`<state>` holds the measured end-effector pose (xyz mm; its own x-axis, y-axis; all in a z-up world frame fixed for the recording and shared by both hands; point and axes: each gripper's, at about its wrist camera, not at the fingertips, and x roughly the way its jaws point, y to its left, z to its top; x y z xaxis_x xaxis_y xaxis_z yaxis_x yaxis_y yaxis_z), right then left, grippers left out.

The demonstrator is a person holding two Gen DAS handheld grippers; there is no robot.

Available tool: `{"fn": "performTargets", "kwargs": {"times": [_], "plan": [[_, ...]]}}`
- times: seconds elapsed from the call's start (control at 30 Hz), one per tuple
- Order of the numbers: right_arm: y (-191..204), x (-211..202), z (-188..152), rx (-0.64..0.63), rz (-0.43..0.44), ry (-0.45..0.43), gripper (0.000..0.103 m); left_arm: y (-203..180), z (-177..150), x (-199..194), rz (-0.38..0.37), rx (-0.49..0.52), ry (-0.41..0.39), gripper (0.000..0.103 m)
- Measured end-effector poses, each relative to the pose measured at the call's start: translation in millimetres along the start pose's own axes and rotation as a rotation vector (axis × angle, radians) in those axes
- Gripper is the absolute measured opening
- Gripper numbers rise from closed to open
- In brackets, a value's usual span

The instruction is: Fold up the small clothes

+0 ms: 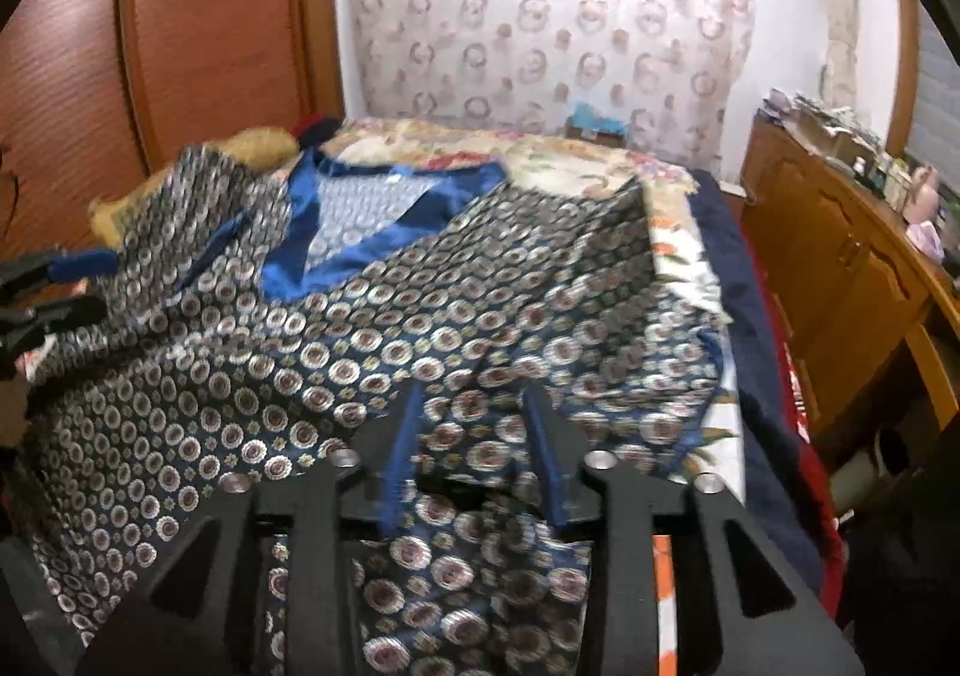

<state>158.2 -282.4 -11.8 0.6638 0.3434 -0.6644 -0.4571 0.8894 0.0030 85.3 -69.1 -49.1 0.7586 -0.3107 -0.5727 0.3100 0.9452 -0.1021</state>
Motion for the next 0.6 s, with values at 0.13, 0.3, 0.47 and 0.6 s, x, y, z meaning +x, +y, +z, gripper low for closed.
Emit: {"fn": "performTargets", "kwargs": {"times": [0.13,0.3,0.47,0.6], "plan": [[-24,5,-3,0.043,-0.07,0.036,0.048,-3,0,0,0.003,0.007,0.0,0.067],[-61,32,-13,0.157,-0.131,0.125,0.048,-1,-2,-1,0.007,0.005,0.001,0.067],[-81,42,-19,0.243,-0.134,0.162,0.048,4,-7,-1,0.008,-0.011,0.008,0.067],[-85,44,-16,0.26,-0.079,0.151,0.048,7,-9,0,0.008,-0.02,0.009,0.067]]}}
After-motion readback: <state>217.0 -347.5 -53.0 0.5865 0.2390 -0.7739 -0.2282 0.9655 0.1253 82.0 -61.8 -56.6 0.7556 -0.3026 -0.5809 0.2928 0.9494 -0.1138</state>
